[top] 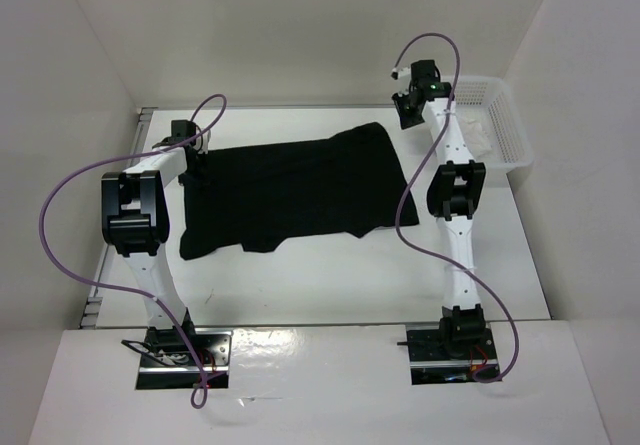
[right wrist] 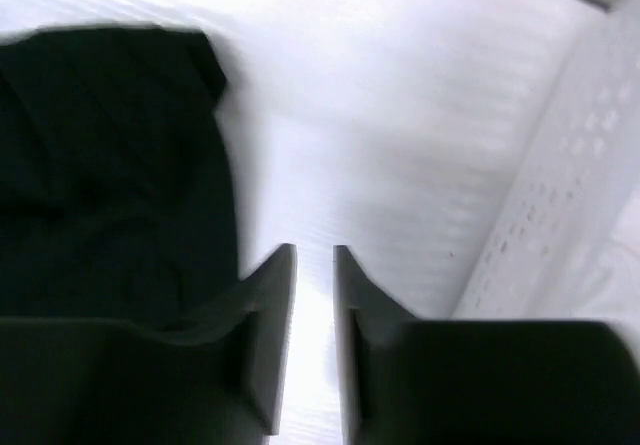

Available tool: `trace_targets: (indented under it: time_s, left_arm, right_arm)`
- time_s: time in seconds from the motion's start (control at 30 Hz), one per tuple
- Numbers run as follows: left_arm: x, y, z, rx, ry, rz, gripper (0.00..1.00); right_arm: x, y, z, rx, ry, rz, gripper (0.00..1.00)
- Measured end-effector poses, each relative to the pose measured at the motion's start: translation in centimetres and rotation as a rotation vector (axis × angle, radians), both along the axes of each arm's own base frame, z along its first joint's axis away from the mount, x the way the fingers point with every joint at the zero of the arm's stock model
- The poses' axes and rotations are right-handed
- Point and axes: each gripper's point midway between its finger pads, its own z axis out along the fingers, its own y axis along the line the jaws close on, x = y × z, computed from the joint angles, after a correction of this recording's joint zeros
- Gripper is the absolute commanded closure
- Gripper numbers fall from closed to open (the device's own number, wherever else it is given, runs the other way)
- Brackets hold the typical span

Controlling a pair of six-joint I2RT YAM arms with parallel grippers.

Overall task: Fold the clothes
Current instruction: Fold the tank top

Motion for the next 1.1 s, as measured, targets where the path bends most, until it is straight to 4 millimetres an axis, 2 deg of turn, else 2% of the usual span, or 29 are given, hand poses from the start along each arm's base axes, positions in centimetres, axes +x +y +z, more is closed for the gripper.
trace_targets:
  time_s: [0.03, 0.07, 0.17, 0.23, 0.57, 0.77, 0.97, 1.1]
  left_arm:
    - [0.0, 0.0, 0.0, 0.000, 0.000, 0.000, 1.00]
    - [0.0, 0.0, 0.0, 0.000, 0.000, 0.000, 1.00]
    - [-0.1, 0.0, 0.0, 0.001, 0.000, 0.000, 1.00]
    - [-0.2, 0.1, 0.0, 0.004, 0.000, 0.000, 1.00]
    - [-0.8, 0.2, 0.0, 0.021, 0.009, -0.014, 1.00]
    - [-1.6, 0.3, 0.0, 0.028, 0.021, -0.013, 1.00]
    - [-3.5, 0.1, 0.0, 0.028, 0.053, -0.023, 1.00]
    - [-4.4, 0.1, -0.1, 0.032, 0.075, -0.039, 1.00]
  right_arm:
    - [0.0, -0.5, 0.0, -0.001, 0.001, -0.009, 0.48]
    - [0.0, -1.0, 0.0, -0.001, 0.004, -0.019, 0.46]
    - [0.0, -1.6, -0.1, -0.006, 0.004, -0.026, 0.46]
    - [-0.1, -1.3, -0.1, -0.007, 0.005, -0.020, 0.46]
    - [-0.7, 3.6, -0.3, 0.014, 0.020, 0.071, 0.47]
    - [-0.8, 5.4, -2.3, 0.021, 0.045, 0.103, 0.49]
    - [-0.5, 5.3, -5.0, 0.013, 0.074, 0.098, 0.51]
    - [-0.5, 5.3, -5.7, 0.011, 0.081, 0.097, 0.59]
